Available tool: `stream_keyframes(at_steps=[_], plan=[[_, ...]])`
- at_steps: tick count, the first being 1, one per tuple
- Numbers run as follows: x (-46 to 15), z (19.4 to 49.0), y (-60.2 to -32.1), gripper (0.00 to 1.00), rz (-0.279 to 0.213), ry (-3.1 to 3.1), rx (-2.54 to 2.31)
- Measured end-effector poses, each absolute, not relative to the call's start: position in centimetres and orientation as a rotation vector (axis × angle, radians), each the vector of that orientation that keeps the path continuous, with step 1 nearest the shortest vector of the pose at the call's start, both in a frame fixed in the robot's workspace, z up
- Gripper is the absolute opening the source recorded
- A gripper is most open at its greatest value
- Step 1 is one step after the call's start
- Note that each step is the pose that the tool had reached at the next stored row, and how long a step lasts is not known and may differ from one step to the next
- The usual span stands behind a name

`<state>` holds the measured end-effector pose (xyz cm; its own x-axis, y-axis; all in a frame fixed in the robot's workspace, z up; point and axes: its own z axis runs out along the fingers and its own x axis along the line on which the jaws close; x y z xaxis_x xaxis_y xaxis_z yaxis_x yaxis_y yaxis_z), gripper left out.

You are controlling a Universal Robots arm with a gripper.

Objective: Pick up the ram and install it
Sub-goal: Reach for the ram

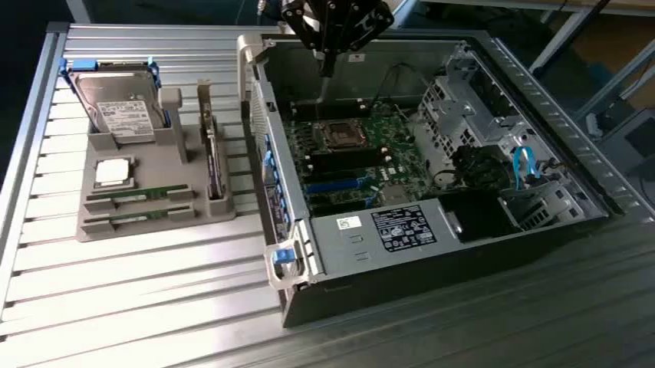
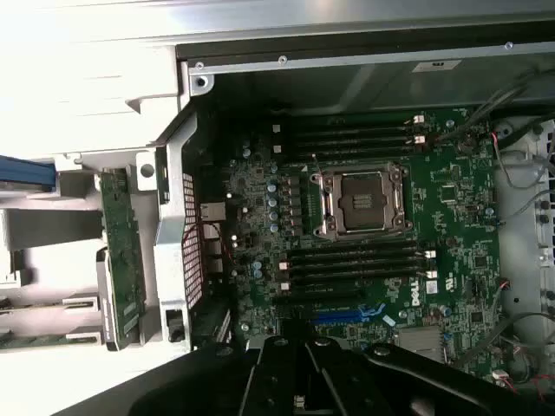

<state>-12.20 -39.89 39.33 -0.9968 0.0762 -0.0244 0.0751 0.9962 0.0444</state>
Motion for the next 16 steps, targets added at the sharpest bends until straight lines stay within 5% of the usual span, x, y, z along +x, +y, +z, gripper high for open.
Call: stream_keyframes(at_steps=[16], plan=[[-13.3,39.3,-39.9,0.10,0.068,3.112,0.118]])
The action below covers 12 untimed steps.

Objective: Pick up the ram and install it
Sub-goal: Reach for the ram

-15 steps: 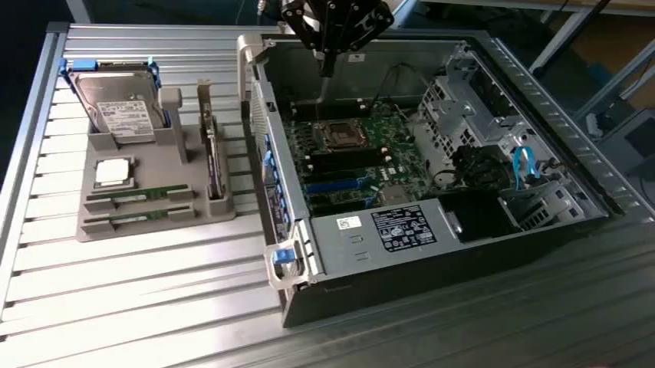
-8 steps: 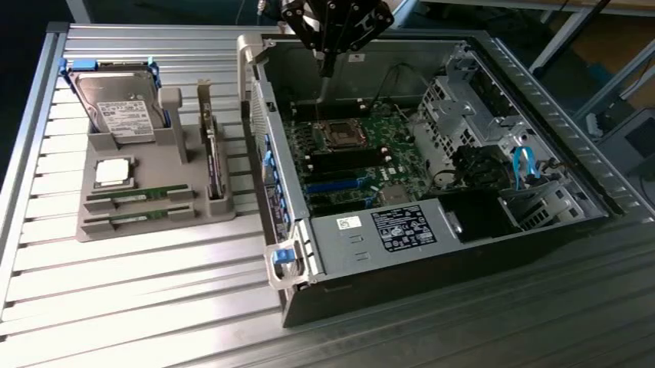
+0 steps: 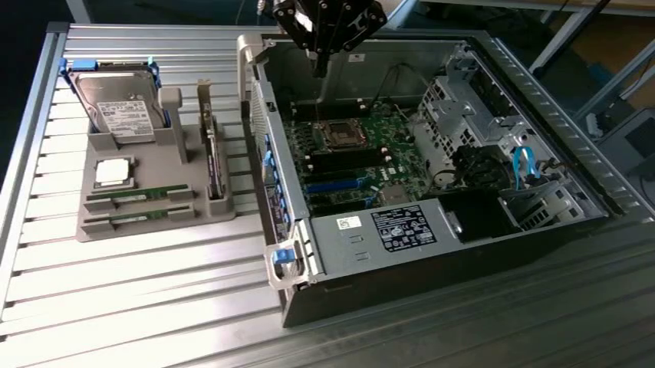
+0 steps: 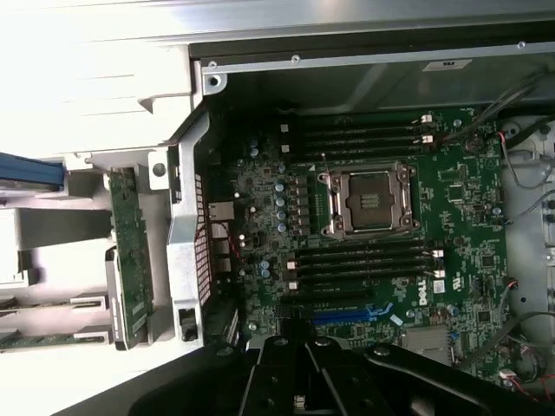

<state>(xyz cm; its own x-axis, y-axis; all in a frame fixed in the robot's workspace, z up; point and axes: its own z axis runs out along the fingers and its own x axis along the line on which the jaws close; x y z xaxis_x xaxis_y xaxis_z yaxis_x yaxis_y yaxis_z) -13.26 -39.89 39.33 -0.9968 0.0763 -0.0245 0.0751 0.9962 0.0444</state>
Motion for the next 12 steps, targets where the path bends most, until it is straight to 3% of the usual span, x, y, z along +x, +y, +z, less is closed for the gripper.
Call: stream_keyframes(at_steps=[12], plan=[[-16.2,39.3,-39.9,0.10,0.068,3.112,0.118]])
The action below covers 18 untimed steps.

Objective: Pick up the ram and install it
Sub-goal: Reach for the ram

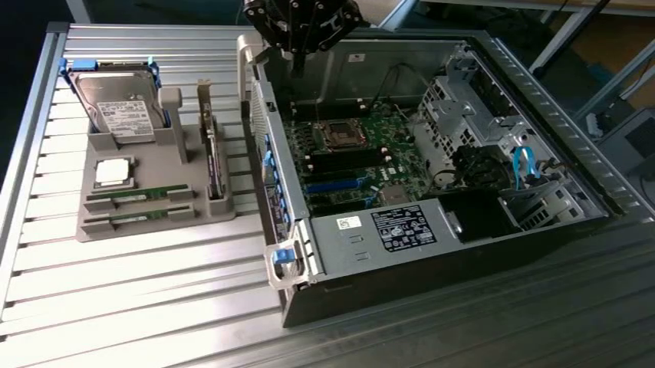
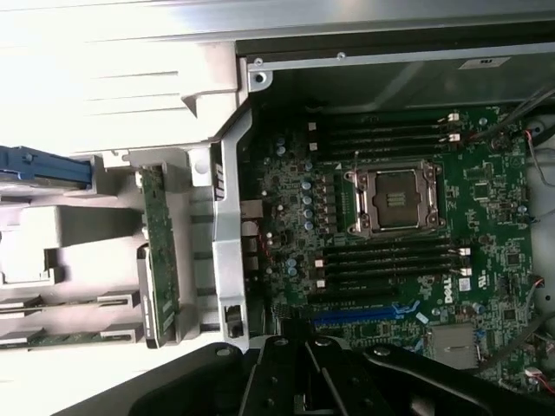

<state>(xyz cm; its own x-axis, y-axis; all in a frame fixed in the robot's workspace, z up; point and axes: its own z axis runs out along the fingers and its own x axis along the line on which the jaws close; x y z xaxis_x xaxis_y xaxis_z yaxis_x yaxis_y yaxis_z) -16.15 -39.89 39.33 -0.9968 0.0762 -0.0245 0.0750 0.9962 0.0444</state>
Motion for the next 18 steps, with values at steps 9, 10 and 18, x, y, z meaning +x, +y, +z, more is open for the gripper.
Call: stream_keyframes(at_steps=[9,10,18], plan=[[-18.3,39.3,-39.9,0.10,0.068,3.113,0.118],[-18.6,39.3,-39.9,0.10,0.068,3.112,0.118],[-20.5,39.3,-39.9,0.10,0.068,3.113,0.118]])
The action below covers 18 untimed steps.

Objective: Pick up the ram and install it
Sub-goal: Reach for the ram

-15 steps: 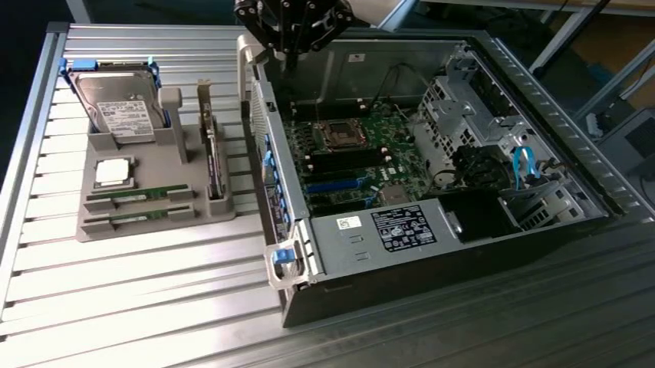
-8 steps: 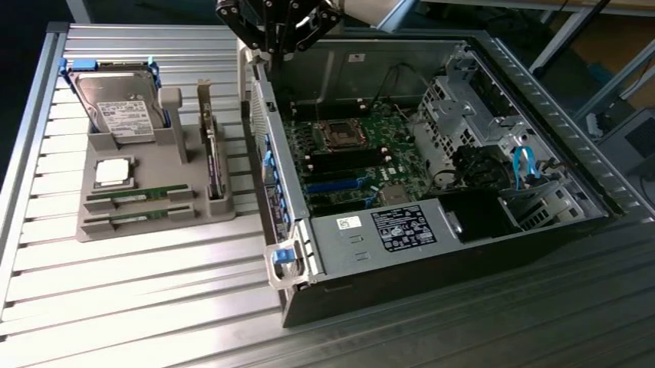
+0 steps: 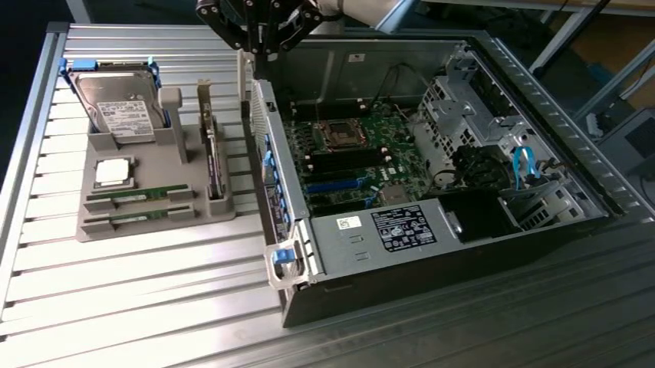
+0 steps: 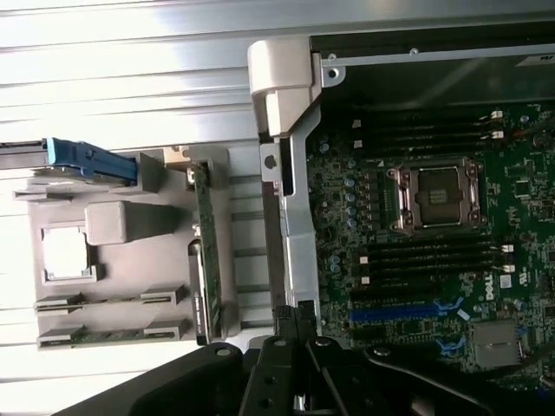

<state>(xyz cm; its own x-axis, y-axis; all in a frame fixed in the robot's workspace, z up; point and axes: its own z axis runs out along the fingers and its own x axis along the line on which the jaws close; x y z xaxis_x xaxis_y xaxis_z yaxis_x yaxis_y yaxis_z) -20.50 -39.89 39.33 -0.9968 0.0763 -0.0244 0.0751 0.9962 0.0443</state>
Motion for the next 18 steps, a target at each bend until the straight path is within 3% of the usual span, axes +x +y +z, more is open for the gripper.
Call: stream_keyframes(at_steps=[18], plan=[[-25.5,39.3,-39.9,0.10,0.068,3.113,0.118]])
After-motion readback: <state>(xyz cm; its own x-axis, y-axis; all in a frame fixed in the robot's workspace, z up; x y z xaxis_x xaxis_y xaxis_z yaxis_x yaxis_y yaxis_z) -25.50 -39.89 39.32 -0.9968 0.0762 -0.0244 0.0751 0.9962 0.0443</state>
